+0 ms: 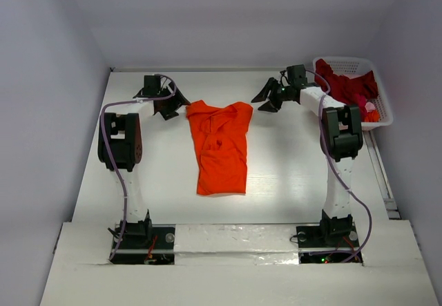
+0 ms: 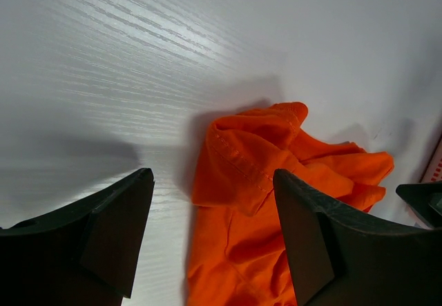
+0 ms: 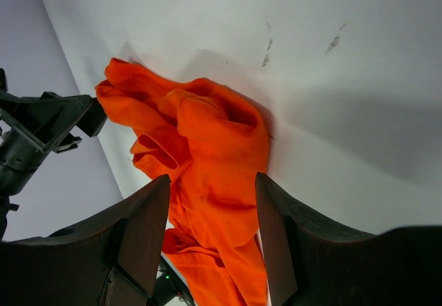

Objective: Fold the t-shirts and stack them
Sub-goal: Fold the folded rectangular tshirt in 1/3 of the way, then grab one side of the 2/3 rectangular tshirt with both arms

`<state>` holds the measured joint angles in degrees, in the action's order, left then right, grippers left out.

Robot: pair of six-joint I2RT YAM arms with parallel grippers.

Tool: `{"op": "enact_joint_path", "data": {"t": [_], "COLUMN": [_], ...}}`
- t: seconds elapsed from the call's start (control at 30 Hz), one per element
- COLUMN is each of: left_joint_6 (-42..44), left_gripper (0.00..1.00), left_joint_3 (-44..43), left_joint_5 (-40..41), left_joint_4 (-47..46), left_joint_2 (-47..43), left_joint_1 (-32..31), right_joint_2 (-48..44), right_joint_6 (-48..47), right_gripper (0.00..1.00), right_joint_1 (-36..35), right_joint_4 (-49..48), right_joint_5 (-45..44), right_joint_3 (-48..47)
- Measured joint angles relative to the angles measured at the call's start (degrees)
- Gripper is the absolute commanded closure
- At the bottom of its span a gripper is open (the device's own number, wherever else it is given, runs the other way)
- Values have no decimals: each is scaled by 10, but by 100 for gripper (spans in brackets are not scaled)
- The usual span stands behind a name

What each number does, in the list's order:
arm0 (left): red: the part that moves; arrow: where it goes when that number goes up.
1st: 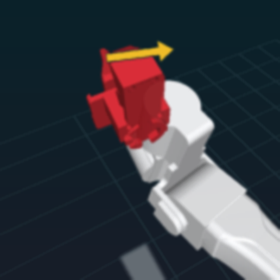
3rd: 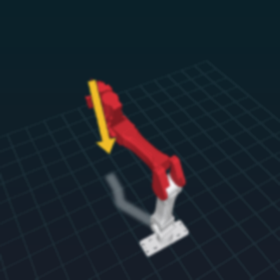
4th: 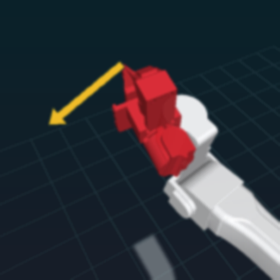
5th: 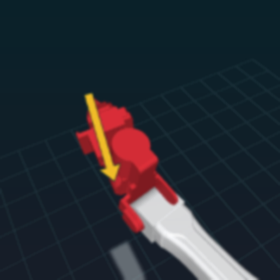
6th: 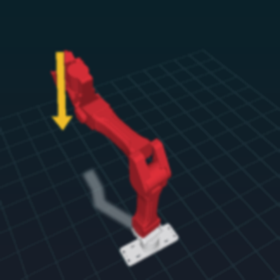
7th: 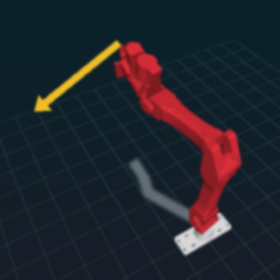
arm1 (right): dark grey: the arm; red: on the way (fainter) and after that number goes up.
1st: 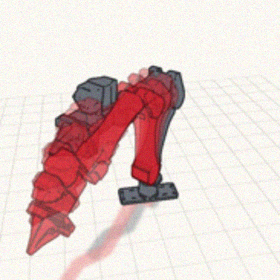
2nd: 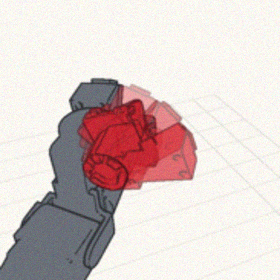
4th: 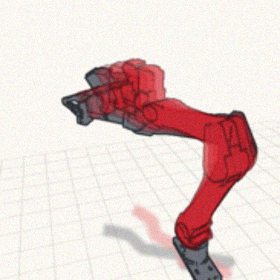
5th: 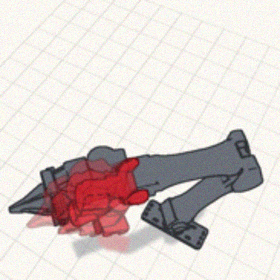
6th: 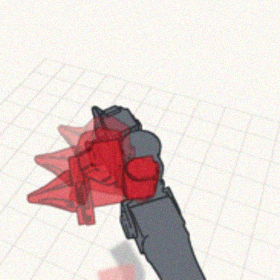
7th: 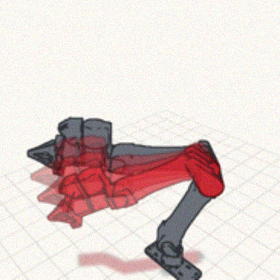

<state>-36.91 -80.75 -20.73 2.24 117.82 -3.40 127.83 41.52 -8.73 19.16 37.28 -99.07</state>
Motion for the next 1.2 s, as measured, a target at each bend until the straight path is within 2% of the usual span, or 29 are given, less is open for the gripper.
{"op": "enact_joint_path", "data": {"t": [0.73,1.2], "left_joint_6": [0,-5], "left_gripper": [35,37], "left_joint_3": [-58,-61], "left_joint_5": [1,3], "left_joint_4": [3,14], "left_joint_2": [51,51], "left_joint_1": [-25,-37], "right_joint_2": [35,40], "right_joint_6": [3,3], "right_gripper": [43,44], "right_joint_1": [-8,-25], "right_joint_4": [3,29], "right_joint_5": [-3,-47], "right_joint_3": [-36,-46]}}
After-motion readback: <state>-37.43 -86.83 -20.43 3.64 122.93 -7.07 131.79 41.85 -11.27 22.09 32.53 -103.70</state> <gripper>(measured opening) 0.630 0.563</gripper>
